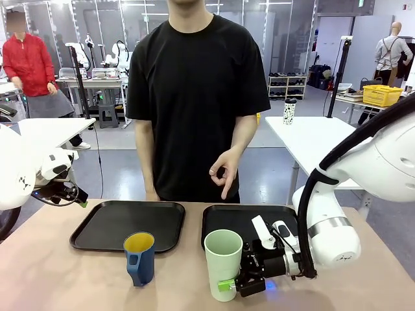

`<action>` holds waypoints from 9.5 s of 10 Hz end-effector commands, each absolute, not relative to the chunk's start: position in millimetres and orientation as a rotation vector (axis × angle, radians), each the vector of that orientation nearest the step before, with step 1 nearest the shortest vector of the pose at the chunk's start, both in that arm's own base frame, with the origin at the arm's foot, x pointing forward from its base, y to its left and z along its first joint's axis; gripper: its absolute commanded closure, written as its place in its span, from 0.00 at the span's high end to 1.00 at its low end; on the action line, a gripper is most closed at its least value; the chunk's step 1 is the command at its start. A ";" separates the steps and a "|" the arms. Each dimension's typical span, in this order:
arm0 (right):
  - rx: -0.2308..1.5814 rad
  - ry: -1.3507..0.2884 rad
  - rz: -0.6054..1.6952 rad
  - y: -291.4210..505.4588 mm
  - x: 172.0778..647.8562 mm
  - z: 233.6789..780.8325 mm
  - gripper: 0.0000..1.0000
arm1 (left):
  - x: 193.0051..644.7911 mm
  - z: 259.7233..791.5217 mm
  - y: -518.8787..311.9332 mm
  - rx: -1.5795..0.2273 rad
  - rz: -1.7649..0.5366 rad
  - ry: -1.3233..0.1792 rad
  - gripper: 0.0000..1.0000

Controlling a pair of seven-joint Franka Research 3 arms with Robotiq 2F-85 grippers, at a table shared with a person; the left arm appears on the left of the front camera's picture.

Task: Sort and store the cups by type.
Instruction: Pick up the Reusable plastic cup, then place the picked Reusable plastic cup into the Flat Tray indicated by the person.

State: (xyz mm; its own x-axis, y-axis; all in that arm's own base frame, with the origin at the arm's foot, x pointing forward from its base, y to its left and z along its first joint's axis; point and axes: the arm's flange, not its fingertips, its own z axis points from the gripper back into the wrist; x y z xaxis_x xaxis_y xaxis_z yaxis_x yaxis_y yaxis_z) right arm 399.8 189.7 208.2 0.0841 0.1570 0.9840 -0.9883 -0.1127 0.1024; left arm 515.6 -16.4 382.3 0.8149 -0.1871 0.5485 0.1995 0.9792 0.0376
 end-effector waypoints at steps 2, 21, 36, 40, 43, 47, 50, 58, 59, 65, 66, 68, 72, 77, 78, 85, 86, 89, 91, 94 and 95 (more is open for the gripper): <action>1.227 -1.017 1.309 190.8 388.6 185.4 1.00 | 515.4 382.9 -16.4 -0.022 -0.207 -0.583 1.00; 1.089 -1.025 1.382 164.7 401.4 291.1 0.49 | 515.4 382.9 -16.4 -0.022 -0.207 -0.583 1.00; 1.089 -1.025 1.382 164.7 401.4 291.1 0.49 | 515.4 382.9 -16.4 -0.022 -0.207 -0.583 1.00; 1.084 -1.022 1.377 162.3 398.6 290.7 0.83 | 515.4 382.9 -16.4 -0.022 -0.207 -0.583 1.00; 1.079 -1.070 1.375 186.1 410.4 298.9 0.83 | 515.4 382.9 -16.4 -0.022 -0.207 -0.583 1.00; 1.084 -1.088 1.358 260.8 450.6 311.2 0.83 | 515.4 382.9 -16.4 -0.022 -0.207 -0.583 1.00; 1.080 -1.128 1.339 308.0 484.2 314.8 0.83 | 515.4 382.9 -16.4 -0.022 -0.207 -0.583 1.00; 1.072 -1.194 1.193 380.0 550.8 309.2 0.83 | 515.4 382.9 -16.4 -0.022 -0.207 -0.583 1.00; 1.064 -1.198 1.176 390.0 558.0 302.5 0.83 | 515.4 382.9 -16.4 -0.022 -0.207 -0.583 1.00; 1.060 -1.236 1.129 436.6 583.8 261.5 0.83 | 515.4 382.9 -16.4 -0.022 -0.207 -0.583 1.00; 1.035 -1.223 1.136 441.6 587.1 252.7 0.83 | 515.4 382.9 -16.4 -0.022 -0.207 -0.583 1.00; 1.014 -1.256 1.133 444.9 595.2 237.6 0.83 | 515.4 382.9 -16.4 -0.022 -0.207 -0.583 1.00; 0.968 -1.270 1.145 451.4 602.4 222.3 0.83 | 515.4 382.9 -16.4 -0.022 -0.207 -0.583 1.00; 0.953 -1.217 1.138 445.9 601.1 218.4 0.83 | 515.4 382.9 -16.4 -0.022 -0.207 -0.583 1.00; 0.955 -1.210 1.133 443.8 600.9 219.0 0.91 | 515.4 382.9 -16.4 -0.022 -0.207 -0.583 1.00; 0.918 -1.175 1.123 422.9 595.6 227.8 1.00 | 515.4 382.9 -16.4 -0.022 -0.207 -0.583 1.00; 0.897 -1.153 1.117 418.9 593.7 228.1 1.00 | 515.4 382.9 -16.4 -0.022 -0.207 -0.583 1.00; 0.854 -1.132 1.110 402.4 590.2 231.2 1.00 | 515.4 382.9 -16.4 -0.022 -0.207 -0.583 1.00; 0.820 -1.130 1.085 382.1 587.6 236.2 1.00 | 515.4 382.9 -16.4 -0.022 -0.207 -0.583 1.00; 0.751 -1.107 1.057 341.0 581.3 248.6 1.00 | 515.4 382.9 -16.4 -0.022 -0.207 -0.583 1.00; 0.653 -1.078 1.074 320.2 572.8 263.2 1.00 | 515.4 382.9 -16.4 -0.022 -0.207 -0.583 1.00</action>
State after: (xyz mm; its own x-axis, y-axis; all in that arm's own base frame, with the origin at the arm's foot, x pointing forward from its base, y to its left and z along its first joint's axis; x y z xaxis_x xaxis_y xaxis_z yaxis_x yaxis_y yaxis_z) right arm 593.5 337.0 246.3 0.0651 0.3090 0.9488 -0.9398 0.3386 -0.0458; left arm 515.4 -16.7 382.0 0.8152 -0.1876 0.5480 0.2000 0.9791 0.0375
